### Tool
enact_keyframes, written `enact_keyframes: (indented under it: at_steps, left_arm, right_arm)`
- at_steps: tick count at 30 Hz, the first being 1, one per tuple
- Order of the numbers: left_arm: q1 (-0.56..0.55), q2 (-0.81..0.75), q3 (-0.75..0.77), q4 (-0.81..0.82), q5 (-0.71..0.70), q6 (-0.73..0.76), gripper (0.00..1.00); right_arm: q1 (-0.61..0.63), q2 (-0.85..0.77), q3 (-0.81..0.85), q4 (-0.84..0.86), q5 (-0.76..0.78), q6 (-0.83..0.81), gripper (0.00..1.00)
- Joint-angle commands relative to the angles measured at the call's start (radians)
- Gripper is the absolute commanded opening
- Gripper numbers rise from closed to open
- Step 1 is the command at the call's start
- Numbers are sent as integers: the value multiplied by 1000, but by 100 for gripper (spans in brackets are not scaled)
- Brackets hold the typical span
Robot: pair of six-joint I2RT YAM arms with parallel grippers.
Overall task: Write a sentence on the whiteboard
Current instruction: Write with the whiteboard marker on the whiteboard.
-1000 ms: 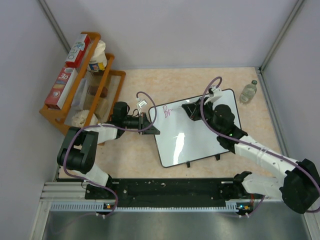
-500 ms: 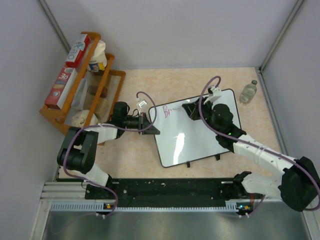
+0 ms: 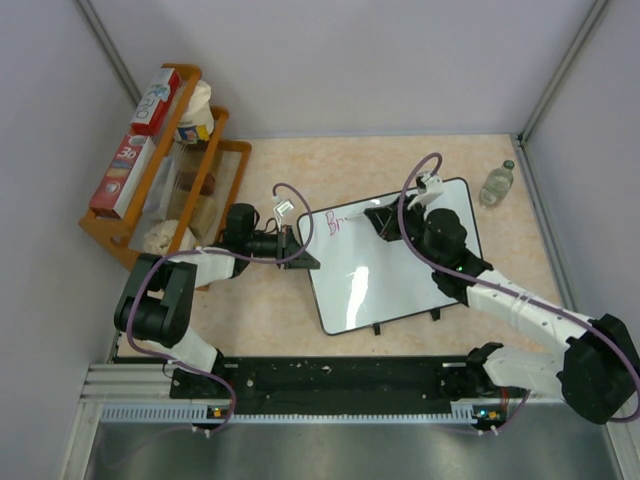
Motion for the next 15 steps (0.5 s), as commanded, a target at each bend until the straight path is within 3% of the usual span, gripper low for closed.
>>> enact_keyframes:
  at_steps: [1,15]
  left_arm:
    - [-27,3,-33,-15,-79,202,0]
    - [-27,-1,-34,-15,-79,202,0]
  right_arm:
    - [-13,-37,-25,-1,-3,-18,0]
    - [-13,-77,-83,-5,-42,-12,0]
